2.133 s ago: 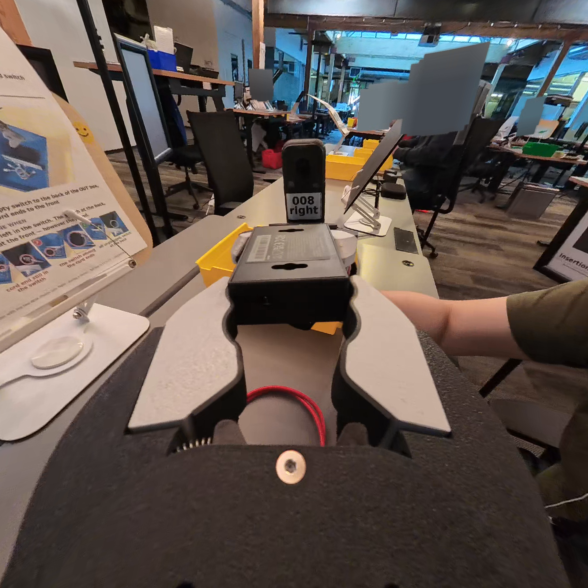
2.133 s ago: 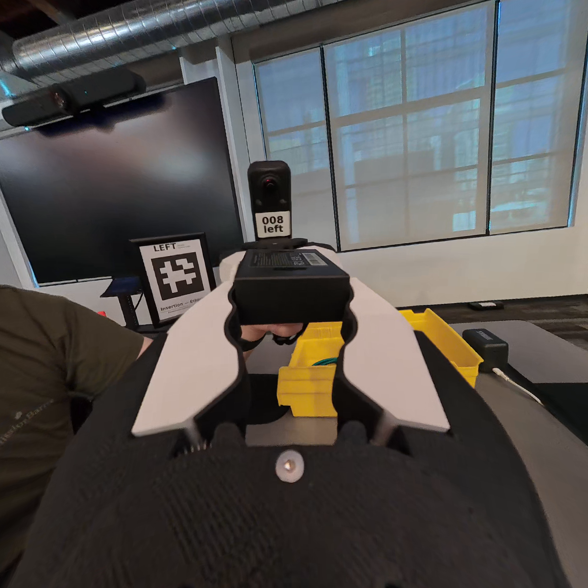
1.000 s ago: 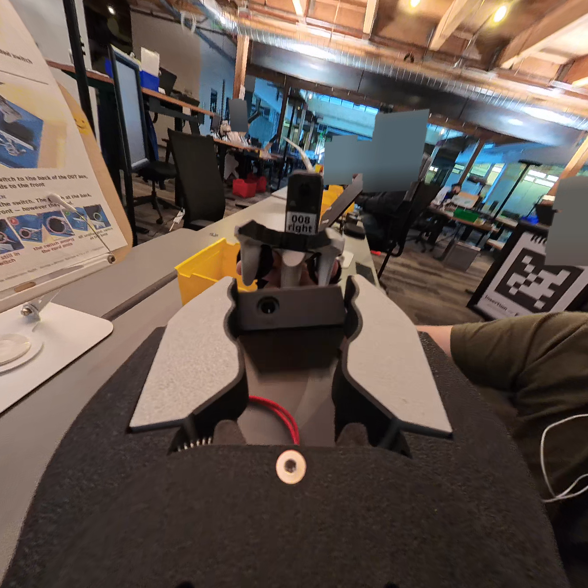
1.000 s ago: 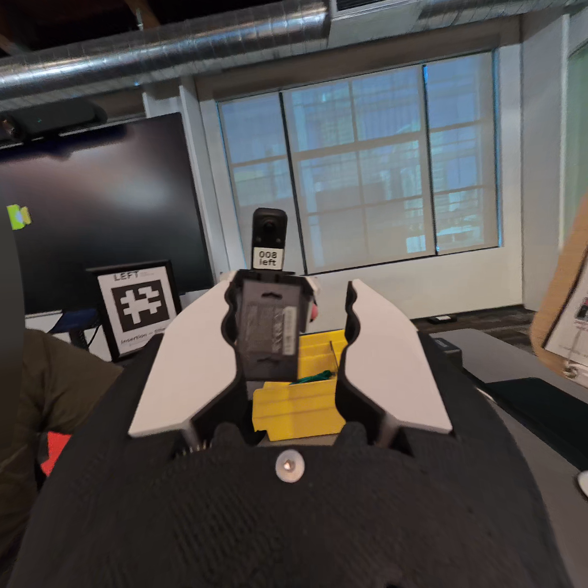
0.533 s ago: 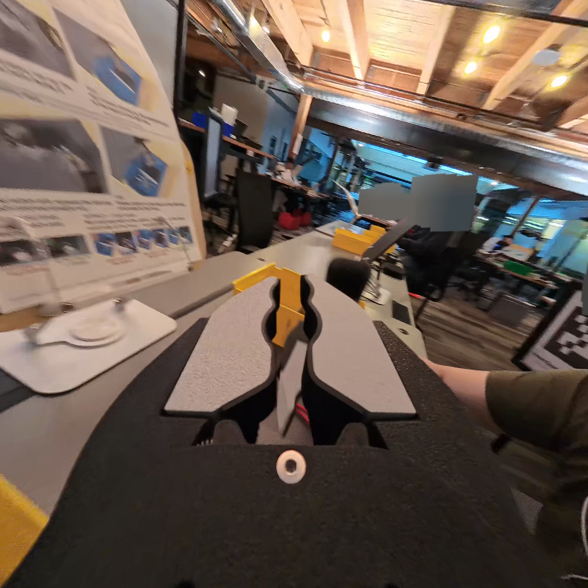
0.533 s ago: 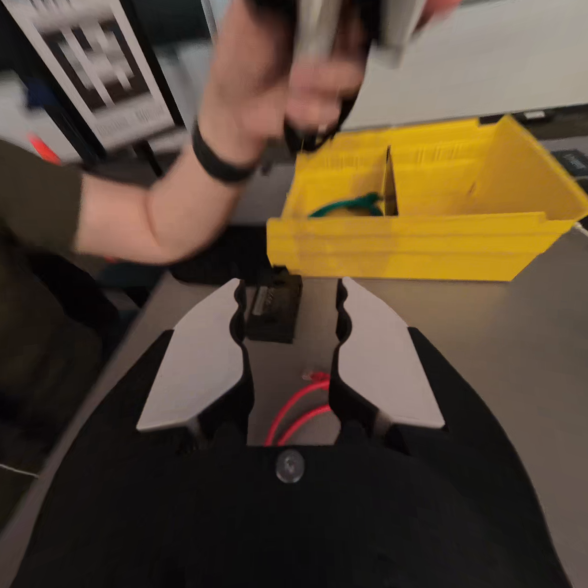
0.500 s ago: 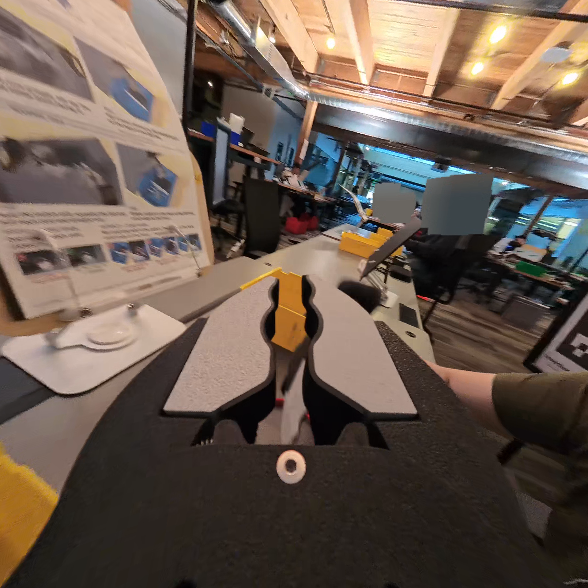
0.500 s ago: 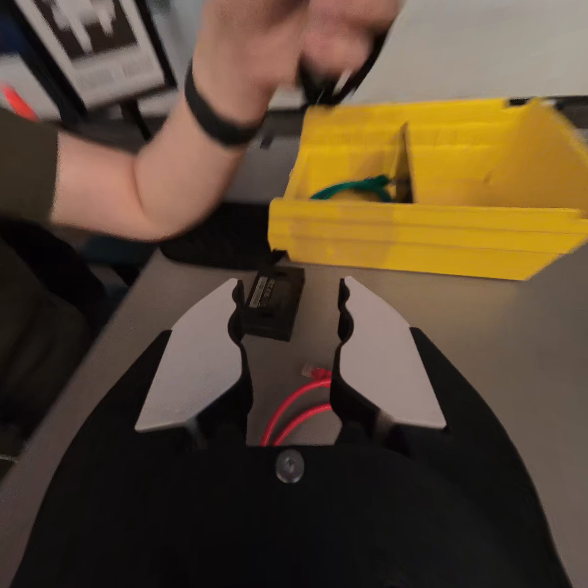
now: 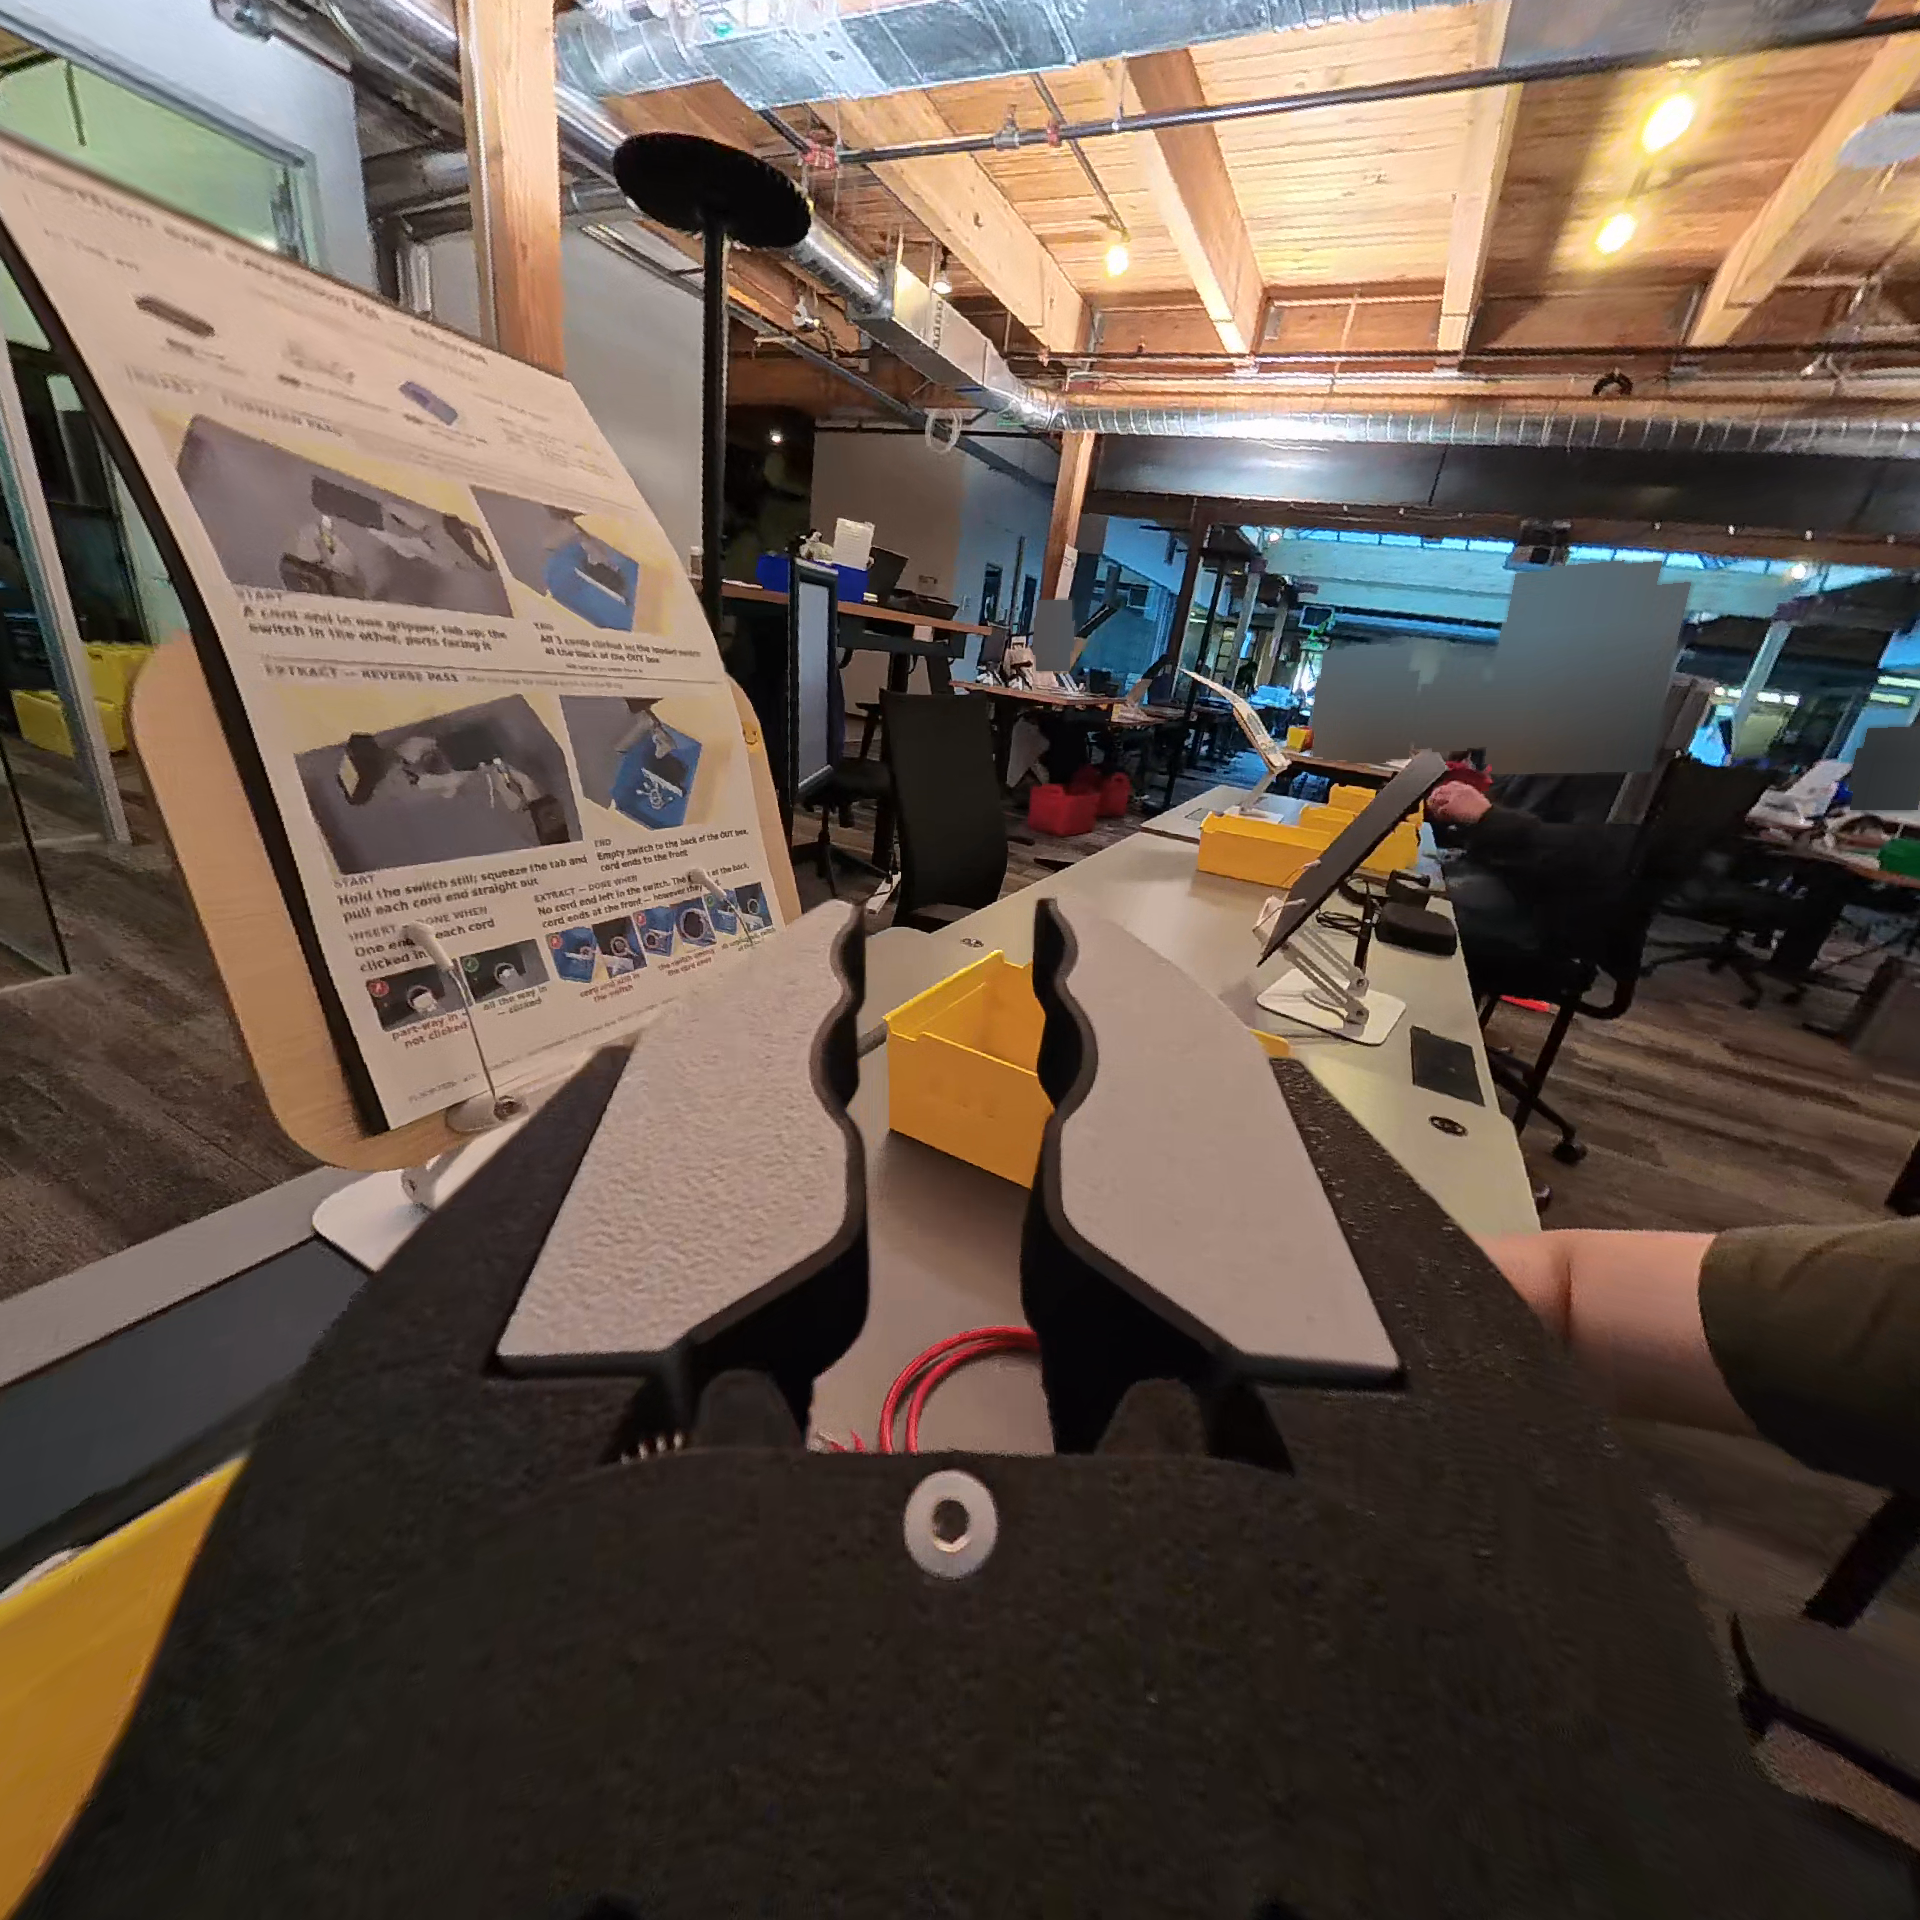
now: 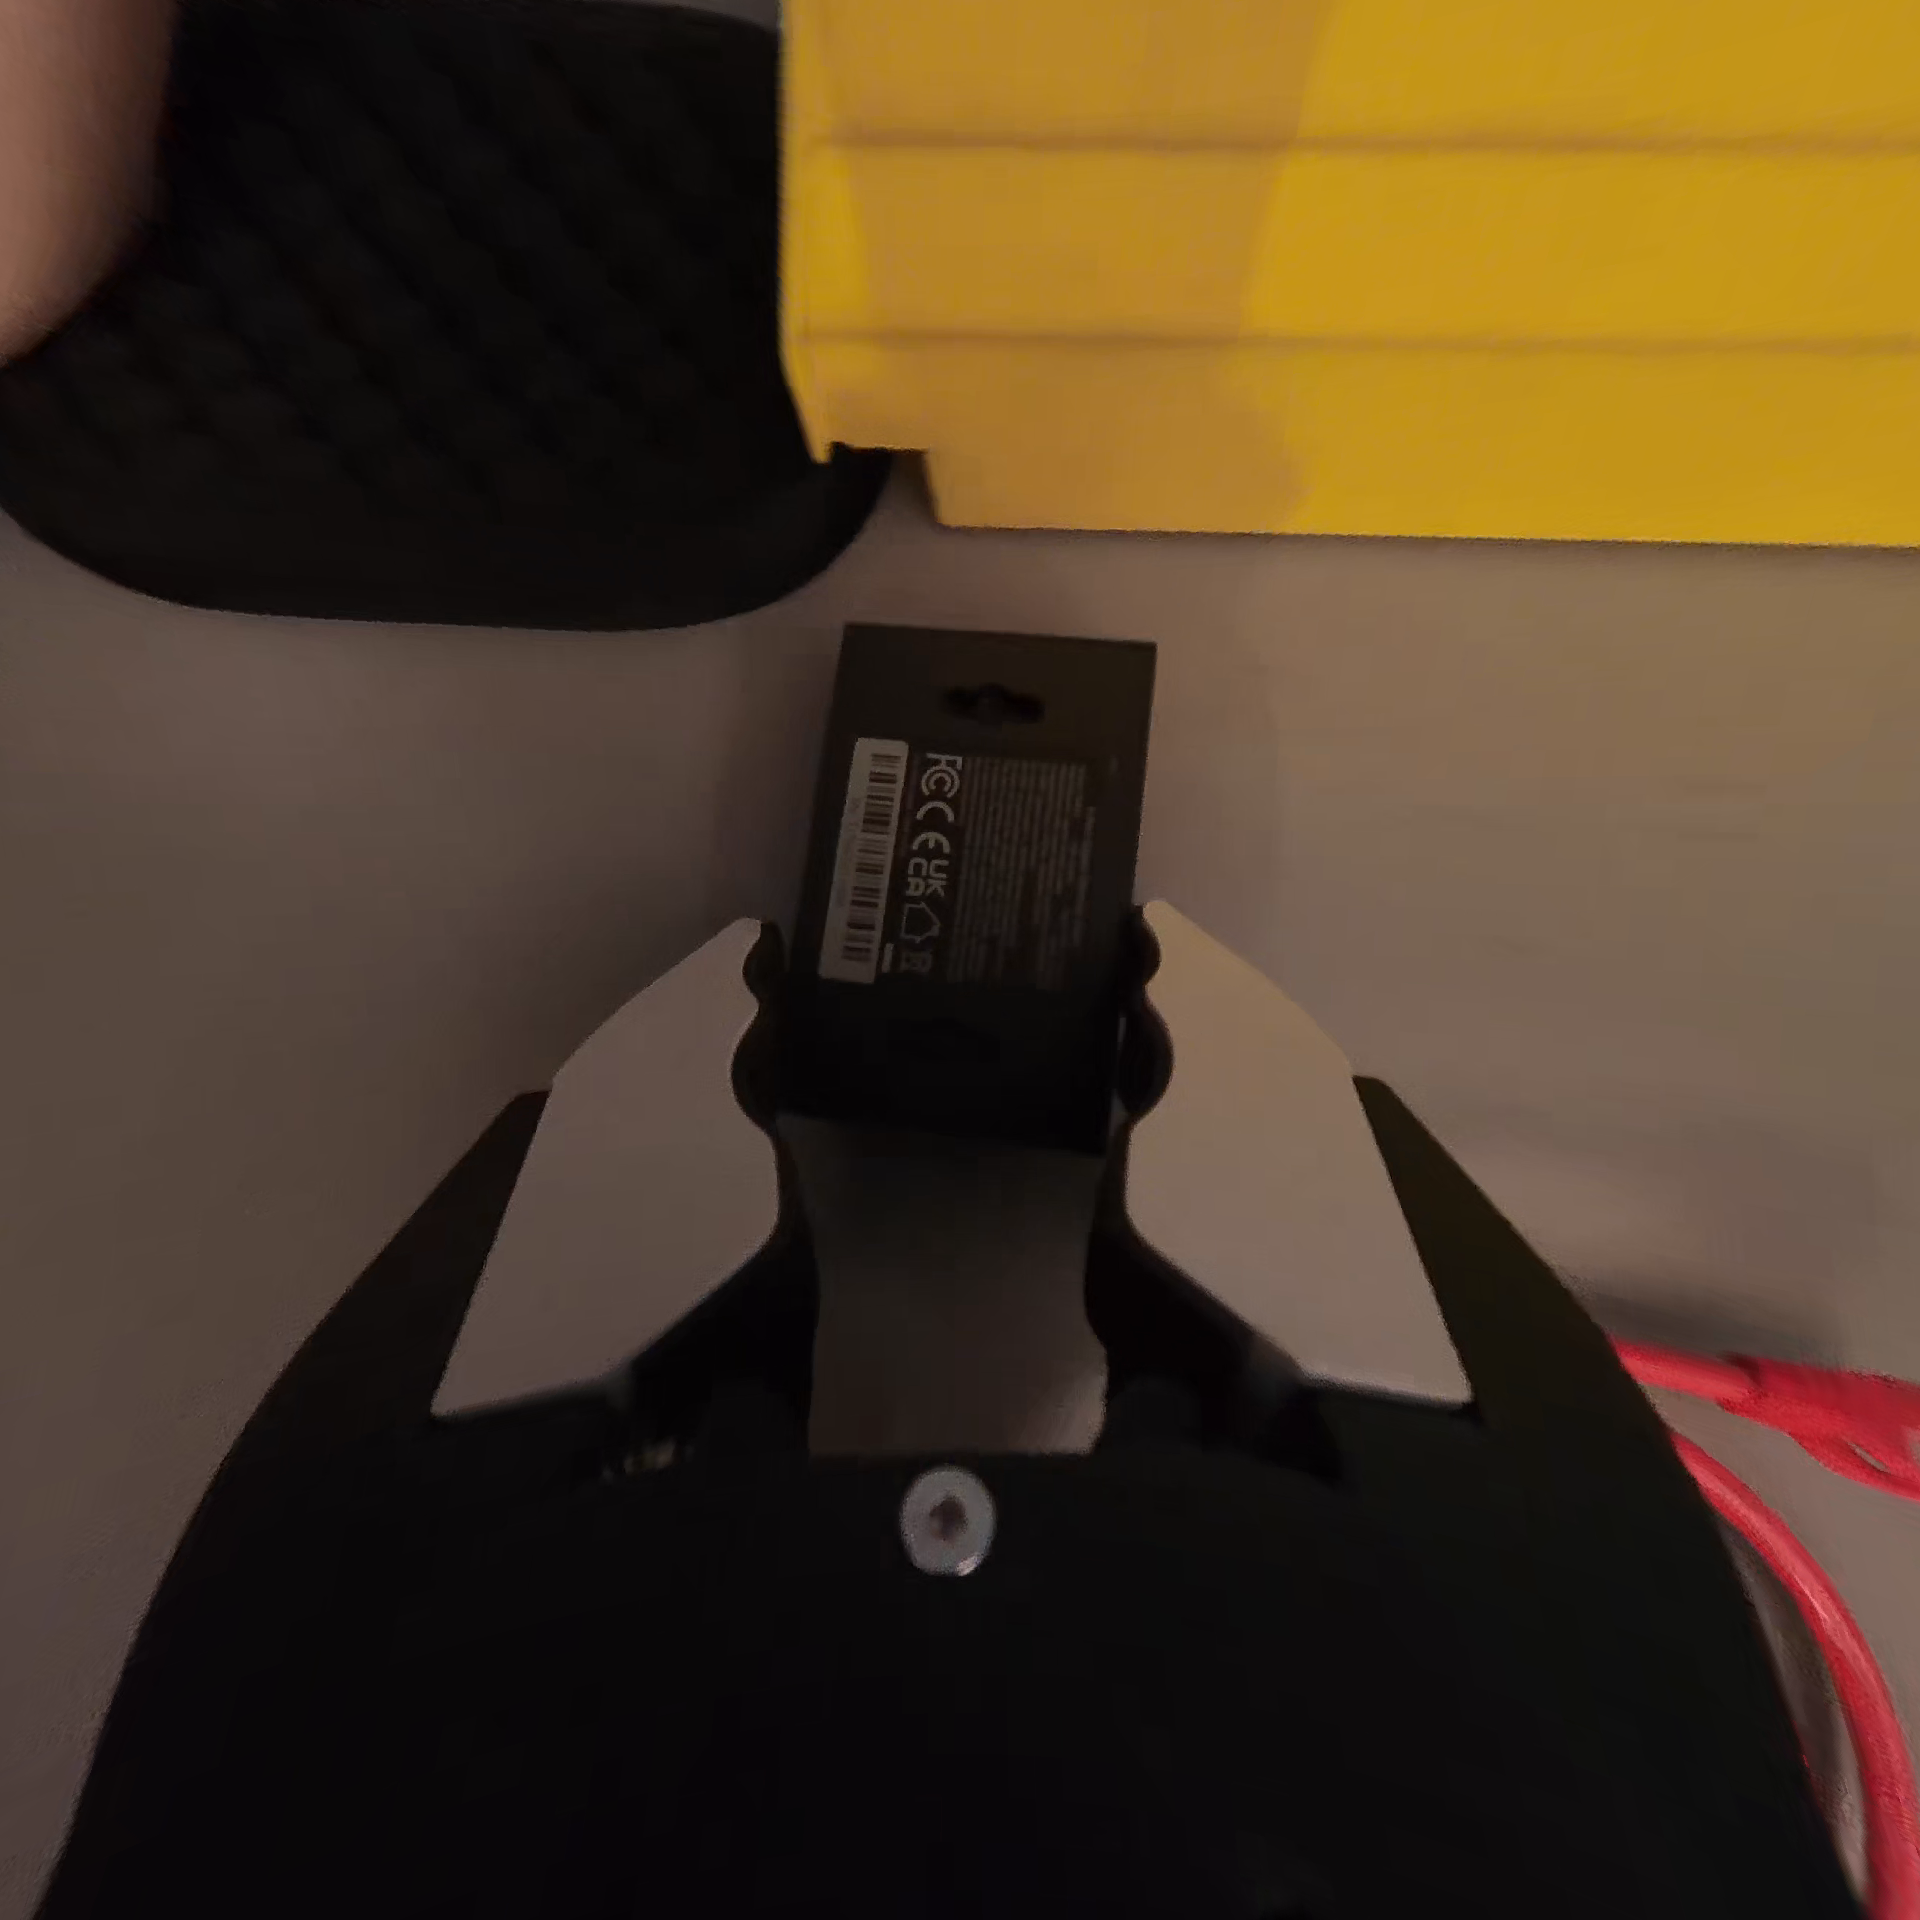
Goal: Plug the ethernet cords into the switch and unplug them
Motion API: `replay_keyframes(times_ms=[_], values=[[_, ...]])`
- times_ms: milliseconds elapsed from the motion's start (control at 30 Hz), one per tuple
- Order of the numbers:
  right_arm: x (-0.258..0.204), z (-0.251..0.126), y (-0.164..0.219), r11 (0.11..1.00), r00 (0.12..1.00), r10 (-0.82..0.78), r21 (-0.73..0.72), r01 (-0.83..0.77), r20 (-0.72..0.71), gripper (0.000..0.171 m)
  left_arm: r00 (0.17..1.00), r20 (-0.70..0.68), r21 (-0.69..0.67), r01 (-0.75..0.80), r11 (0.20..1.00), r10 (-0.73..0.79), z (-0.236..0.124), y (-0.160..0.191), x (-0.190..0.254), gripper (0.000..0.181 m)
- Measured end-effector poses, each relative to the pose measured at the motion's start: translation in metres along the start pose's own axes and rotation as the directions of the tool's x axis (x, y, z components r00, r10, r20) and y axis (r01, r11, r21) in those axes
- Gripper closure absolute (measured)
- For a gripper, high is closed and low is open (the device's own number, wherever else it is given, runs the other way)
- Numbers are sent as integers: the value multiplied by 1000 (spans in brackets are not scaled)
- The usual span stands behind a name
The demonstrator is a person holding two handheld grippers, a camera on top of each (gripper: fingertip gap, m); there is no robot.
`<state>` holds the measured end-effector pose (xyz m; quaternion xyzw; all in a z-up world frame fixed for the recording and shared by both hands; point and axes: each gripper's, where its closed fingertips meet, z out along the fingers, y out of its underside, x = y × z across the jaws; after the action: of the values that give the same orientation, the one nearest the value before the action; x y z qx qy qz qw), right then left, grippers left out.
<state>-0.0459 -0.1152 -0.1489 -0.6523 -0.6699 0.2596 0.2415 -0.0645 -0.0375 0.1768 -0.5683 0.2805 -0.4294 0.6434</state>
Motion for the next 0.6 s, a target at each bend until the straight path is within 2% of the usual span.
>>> replay_keyframes(times_ms=[67,133,200,267,300,400,467,567,600], values=[[11,-13,1,996,996,85,18,-86,40,109,998,-21,6,-52,999,52,-5,-5,7,150],[15,-38,-9,952,936,264,90,-291,233,109,993,-52,9,-106,994,107,-11,-8,17,150],[17,-83,-30,838,761,386,146,-526,522,109,984,-105,-7,-148,989,146,-13,-5,28,148],[20,-139,-47,724,553,355,154,-673,754,109,963,-197,-48,-195,980,182,-11,5,43,146],[21,-162,-51,696,498,310,163,-699,810,109,950,-245,-75,-217,973,193,-8,14,51,145],[11,-205,-55,709,452,190,197,-677,872,109,905,-359,-142,-297,944,230,11,43,72,137],[0,-224,-59,722,410,134,194,-664,902,109,862,-426,-220,-392,894,273,26,73,85,129],[-6,-228,-60,727,390,154,163,-667,908,109,795,-483,-319,-549,773,366,44,118,96,120],[-6,-226,-59,726,389,174,149,-672,905,109,775,-508,-335,-580,743,376,48,130,101,122]])
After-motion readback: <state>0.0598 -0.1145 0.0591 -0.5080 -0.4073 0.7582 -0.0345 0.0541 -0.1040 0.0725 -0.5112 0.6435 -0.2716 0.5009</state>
